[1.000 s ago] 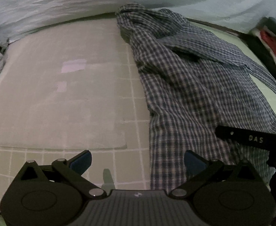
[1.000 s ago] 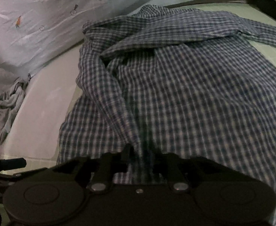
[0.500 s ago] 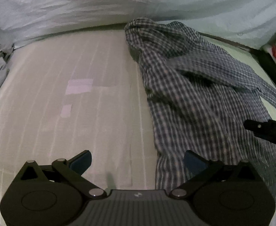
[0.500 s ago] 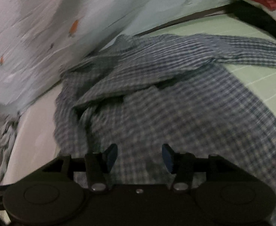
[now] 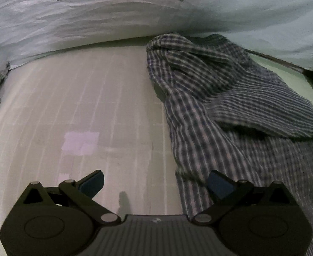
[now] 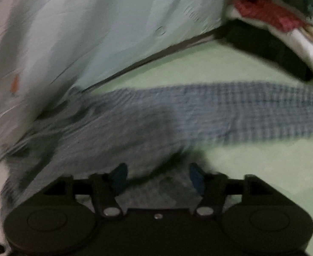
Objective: Fold clothes
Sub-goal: 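Grasp the other sleeve with the right gripper and fold it across the body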
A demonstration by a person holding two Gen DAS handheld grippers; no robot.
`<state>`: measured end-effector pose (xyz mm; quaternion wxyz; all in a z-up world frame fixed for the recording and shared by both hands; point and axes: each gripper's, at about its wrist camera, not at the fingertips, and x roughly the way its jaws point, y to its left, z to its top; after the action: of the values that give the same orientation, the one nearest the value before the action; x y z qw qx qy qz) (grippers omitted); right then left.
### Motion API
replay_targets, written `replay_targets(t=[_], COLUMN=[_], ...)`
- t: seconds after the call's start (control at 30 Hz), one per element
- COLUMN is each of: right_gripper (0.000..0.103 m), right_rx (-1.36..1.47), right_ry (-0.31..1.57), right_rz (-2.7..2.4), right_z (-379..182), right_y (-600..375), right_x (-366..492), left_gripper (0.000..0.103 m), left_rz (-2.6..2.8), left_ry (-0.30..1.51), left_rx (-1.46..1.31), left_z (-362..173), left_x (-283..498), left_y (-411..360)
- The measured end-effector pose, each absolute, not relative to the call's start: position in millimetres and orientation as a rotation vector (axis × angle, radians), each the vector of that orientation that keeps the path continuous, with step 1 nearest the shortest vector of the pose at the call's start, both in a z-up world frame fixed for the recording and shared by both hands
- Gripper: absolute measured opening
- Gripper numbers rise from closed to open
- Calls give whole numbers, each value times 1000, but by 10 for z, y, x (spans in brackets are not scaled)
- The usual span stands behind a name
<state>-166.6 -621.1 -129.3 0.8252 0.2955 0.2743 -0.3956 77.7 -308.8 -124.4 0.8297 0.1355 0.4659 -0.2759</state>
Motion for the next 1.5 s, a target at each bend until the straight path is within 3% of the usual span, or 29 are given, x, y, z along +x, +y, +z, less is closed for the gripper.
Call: replay_targets(t=[0.27,0.43,0.5,0.57,0.63,0.77,1.2,1.5], right_gripper=[84,84,67,38,28,23,23,23], right_rx=[535,541,530,519,532,451,337,402], right_ry=[678,711,707,707,695,688,450,444], right_rz=[-864,-850,-845,-853,-842,-839,-909,-1066], right_z=[-1444,-1543,-1524,-1500,-1476,-1368,-578,-651], right_y=[-6835,-6909,-6898,-6908,-6937,-6907,-7159,-7513], right_x=[-1494,-1434,-1417,-1414,-1435,-1382,-1440,-1638], left_gripper=[103,103,103,103,103,103,103,103], left_rz=[-605,-607,-607,-606,-608,-610,-623,-653], left_ry=[1042,1055,1058,1060,1058,1046,1032,1034], left_rx=[370,378,374,370,370,380,407,358], left_z=[-1441,-1491,-1500,-1506,-1514,-1517,-1514,-1420], left_x=[964,985,984,982,983,985,955,1094], left_y=[-3363,-3384,-3375,-3366,-3368,-3383,-3339,-3324])
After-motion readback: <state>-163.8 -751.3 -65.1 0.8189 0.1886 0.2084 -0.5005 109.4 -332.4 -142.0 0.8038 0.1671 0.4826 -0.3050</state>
